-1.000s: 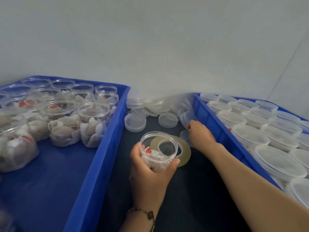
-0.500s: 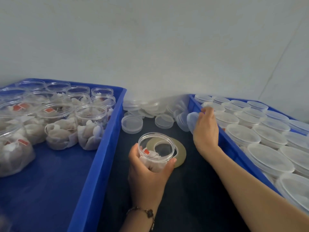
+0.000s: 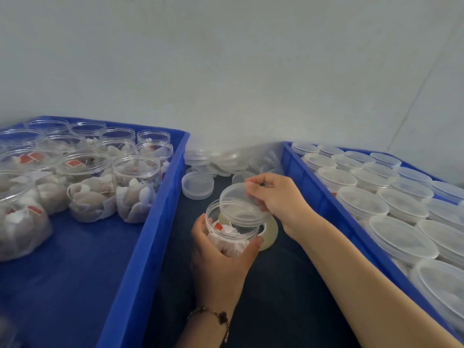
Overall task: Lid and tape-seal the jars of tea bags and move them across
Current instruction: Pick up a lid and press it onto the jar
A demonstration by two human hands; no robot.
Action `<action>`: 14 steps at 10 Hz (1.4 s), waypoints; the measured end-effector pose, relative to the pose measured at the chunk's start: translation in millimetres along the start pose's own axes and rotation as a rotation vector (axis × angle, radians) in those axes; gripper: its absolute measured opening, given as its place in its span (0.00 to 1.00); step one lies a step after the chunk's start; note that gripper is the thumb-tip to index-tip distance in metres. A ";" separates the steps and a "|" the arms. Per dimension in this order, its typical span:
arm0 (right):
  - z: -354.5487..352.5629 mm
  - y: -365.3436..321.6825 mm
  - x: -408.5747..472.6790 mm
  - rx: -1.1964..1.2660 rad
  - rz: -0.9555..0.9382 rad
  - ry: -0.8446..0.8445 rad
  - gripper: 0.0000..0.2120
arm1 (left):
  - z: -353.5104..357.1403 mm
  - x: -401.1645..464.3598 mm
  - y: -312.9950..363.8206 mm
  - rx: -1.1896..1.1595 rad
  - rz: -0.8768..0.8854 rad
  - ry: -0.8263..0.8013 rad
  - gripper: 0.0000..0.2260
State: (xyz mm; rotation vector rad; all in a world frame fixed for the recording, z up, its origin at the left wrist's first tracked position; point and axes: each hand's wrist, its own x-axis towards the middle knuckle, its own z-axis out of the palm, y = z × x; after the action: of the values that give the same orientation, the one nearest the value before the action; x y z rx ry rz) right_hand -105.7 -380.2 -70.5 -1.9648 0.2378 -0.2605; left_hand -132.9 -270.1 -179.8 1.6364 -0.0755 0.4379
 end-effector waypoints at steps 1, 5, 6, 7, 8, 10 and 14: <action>9.0 2.7 -2.5 -0.193 -0.102 -0.074 0.09 | 0.6 0.3 -1.3 0.007 -0.001 -0.005 0.45; 7.3 -30.7 -22.2 -0.652 -0.483 -0.269 0.37 | -1.8 0.6 -1.8 -0.050 0.033 -0.034 0.41; 5.3 -35.0 -20.6 -0.785 -0.531 -0.301 0.35 | -2.8 -0.4 -2.2 -0.027 0.046 -0.039 0.41; 12.2 -18.2 -26.1 -0.941 -0.517 -0.427 0.34 | -0.7 1.8 -2.7 -0.016 0.041 -0.029 0.43; 12.2 -11.5 -26.4 -0.898 -0.472 -0.451 0.34 | 3.5 2.6 -5.2 -0.017 0.017 0.013 0.42; 12.9 -12.6 -22.9 -0.878 -0.488 -0.444 0.32 | 5.5 2.4 -6.6 0.015 -0.006 0.009 0.43; 23.5 -3.9 -30.2 -0.938 -0.476 -0.434 0.28 | 1.5 2.9 -10.5 0.037 0.053 -0.012 0.39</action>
State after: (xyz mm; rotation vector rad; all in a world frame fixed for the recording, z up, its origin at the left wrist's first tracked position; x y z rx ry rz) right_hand -127.6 -349.6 -78.2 -2.9308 -0.4909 -0.0006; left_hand -126.7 -269.7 -188.9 1.6766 -0.1205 0.4719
